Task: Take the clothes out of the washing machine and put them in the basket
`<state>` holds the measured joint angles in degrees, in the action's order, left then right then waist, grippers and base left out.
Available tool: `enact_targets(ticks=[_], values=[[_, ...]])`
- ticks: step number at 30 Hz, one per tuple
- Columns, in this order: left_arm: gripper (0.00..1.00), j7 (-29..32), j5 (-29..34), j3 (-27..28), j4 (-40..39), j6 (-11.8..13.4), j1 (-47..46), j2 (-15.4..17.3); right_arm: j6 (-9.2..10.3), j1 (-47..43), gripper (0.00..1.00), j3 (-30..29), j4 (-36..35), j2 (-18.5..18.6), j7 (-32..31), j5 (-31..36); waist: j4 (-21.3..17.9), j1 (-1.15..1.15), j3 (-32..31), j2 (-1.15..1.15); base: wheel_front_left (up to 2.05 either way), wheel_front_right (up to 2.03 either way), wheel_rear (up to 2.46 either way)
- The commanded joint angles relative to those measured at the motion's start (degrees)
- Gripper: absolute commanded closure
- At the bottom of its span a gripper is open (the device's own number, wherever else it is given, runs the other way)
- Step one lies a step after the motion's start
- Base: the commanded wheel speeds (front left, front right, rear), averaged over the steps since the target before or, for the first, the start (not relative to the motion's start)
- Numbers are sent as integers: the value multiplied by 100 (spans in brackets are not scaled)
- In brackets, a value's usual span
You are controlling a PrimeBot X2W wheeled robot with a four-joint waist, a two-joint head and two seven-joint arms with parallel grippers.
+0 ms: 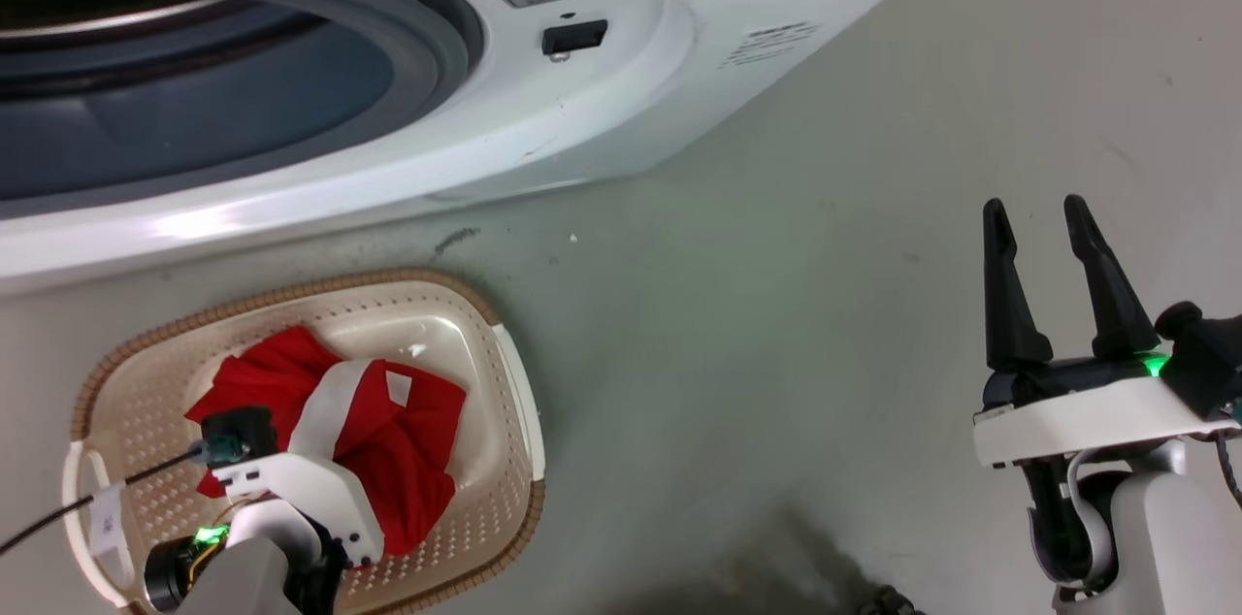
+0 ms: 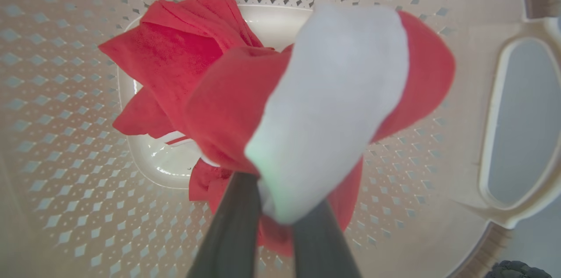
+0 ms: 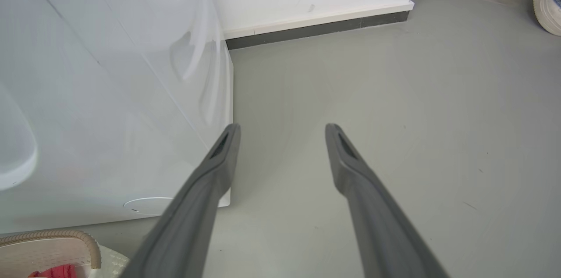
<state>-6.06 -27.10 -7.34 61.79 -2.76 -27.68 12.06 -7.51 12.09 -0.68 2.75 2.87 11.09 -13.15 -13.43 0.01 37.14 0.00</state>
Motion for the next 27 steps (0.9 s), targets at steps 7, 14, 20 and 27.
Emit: enact_targets(ticks=[7,14,20,27], values=[[100,17,-12,-62,639,-24,-588,56,4,259,0,94,-1,3,106,-62,-56,-1,609,0,0,0,0],[100,70,-31,-100,966,-40,-954,94,4,412,0,190,94,3,170,-89,-121,-1,777,0,0,0,0],[0,-32,-81,-96,1083,-8,-1004,122,4,447,0,222,235,3,223,-95,-163,-1,691,0,0,0,0],[0,-228,-213,-53,1153,-37,-666,-41,4,455,0,247,413,3,290,-95,-75,-1,146,0,0,0,0]])
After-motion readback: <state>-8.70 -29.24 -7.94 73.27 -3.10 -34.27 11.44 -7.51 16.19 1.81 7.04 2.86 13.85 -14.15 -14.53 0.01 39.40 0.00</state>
